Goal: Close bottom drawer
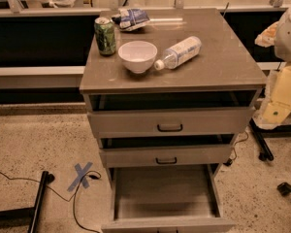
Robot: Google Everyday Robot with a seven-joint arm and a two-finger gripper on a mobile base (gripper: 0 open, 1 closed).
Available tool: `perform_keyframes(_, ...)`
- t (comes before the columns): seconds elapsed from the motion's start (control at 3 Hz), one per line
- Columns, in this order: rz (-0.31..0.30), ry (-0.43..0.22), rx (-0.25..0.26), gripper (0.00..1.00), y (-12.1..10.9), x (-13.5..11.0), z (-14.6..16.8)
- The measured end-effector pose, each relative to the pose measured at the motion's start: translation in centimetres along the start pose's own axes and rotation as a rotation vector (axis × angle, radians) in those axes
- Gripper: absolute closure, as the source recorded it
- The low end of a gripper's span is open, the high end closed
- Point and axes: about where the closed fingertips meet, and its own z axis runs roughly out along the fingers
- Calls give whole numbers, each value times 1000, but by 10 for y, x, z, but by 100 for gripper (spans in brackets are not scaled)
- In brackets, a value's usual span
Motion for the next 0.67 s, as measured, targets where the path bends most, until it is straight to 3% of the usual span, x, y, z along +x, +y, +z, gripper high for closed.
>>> perform_keyframes(0.33, 0, 0, 0, 0, 0, 0, 0)
perform_keyframes(0.67, 18, -30, -52, 0, 1, 17, 49)
